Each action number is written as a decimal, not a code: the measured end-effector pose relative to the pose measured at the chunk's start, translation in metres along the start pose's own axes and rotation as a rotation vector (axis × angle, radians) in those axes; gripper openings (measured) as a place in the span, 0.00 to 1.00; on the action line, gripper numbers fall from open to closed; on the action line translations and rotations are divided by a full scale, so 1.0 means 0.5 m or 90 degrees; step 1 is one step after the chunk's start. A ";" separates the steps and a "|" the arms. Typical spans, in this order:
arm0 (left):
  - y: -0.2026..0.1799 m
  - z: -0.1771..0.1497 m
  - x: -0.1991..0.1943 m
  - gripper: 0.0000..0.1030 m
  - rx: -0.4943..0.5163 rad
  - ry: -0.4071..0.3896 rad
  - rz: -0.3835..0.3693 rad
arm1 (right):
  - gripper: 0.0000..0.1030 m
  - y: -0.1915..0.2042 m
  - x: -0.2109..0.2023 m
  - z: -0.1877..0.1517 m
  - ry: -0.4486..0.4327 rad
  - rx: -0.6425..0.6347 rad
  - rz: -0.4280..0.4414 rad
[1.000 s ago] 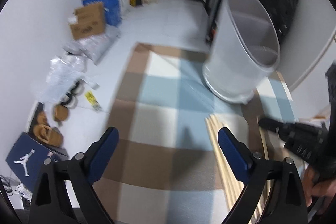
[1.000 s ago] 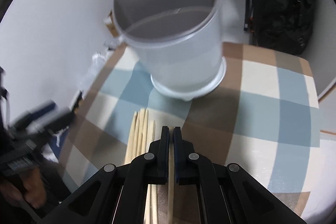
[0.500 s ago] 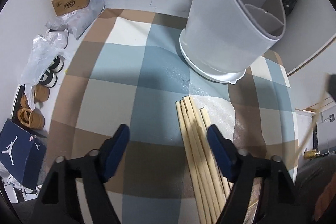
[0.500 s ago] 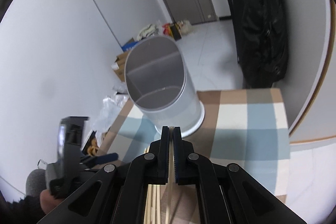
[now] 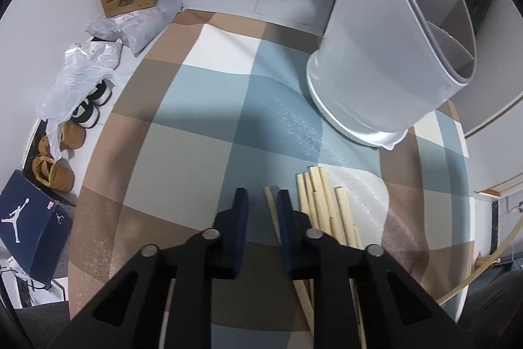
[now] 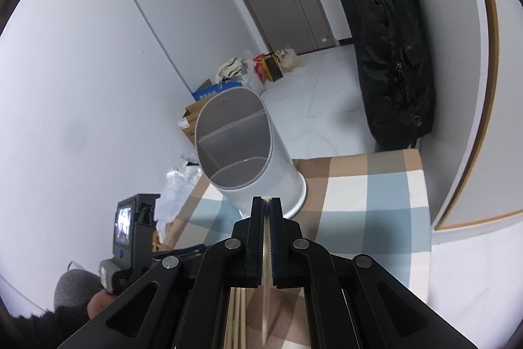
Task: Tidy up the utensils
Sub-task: 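Lift the chopstick with the right tool while the left tool grasps another chopstick, then carry both held chopsticks up and over the white utensil holder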
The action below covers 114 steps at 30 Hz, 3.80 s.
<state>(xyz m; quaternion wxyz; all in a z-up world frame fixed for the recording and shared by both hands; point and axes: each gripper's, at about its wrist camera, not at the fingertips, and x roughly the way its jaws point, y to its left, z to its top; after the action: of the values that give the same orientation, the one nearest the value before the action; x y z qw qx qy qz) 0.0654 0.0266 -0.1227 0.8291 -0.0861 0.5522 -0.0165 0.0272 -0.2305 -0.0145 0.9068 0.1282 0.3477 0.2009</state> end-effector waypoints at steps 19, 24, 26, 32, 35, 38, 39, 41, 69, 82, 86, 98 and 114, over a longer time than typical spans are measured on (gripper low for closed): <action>0.010 0.010 -0.045 0.00 -0.016 -0.066 -0.019 | 0.03 -0.001 -0.004 0.003 -0.011 0.008 0.002; 0.027 0.013 -0.098 0.00 -0.051 -0.138 -0.061 | 0.03 0.008 -0.010 0.002 -0.025 0.000 0.000; 0.033 0.013 -0.130 0.00 -0.061 -0.177 -0.082 | 0.03 0.015 -0.015 0.003 -0.035 -0.008 0.003; 0.020 0.016 -0.189 0.00 -0.033 -0.264 -0.108 | 0.01 0.042 -0.027 0.008 -0.068 -0.038 0.010; 0.018 0.014 -0.205 0.00 -0.015 -0.283 -0.114 | 0.01 0.050 -0.027 0.007 -0.075 -0.047 0.011; 0.016 0.013 -0.217 0.00 0.001 -0.295 -0.123 | 0.01 0.054 -0.020 0.005 -0.067 -0.052 0.015; 0.017 0.011 -0.221 0.00 0.002 -0.298 -0.124 | 0.01 0.051 -0.014 0.005 -0.057 -0.045 0.017; 0.021 0.011 -0.227 0.00 0.003 -0.303 -0.129 | 0.01 0.038 -0.007 0.007 -0.048 -0.039 0.002; 0.025 0.007 -0.250 0.00 0.032 -0.320 -0.161 | 0.07 -0.164 0.330 0.009 0.257 -0.057 -0.261; 0.021 -0.005 -0.264 0.00 0.050 -0.324 -0.137 | 0.05 -0.160 0.199 0.029 0.129 0.020 -0.167; 0.018 -0.010 -0.270 0.00 0.060 -0.321 -0.134 | 0.05 -0.119 0.123 0.032 0.067 0.010 -0.128; -0.004 0.015 -0.337 0.00 0.080 -0.334 -0.150 | 0.05 0.027 -0.017 0.122 -0.157 -0.031 0.014; -0.064 0.181 -0.450 0.00 0.101 -0.403 -0.174 | 0.05 0.111 0.040 0.336 -0.278 -0.069 0.064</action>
<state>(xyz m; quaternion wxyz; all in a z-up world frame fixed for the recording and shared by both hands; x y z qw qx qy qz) 0.0629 0.0337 0.1216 0.9535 -0.0953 0.2479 -0.1425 0.1401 -0.1878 0.1168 0.9549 0.1372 0.1252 0.2315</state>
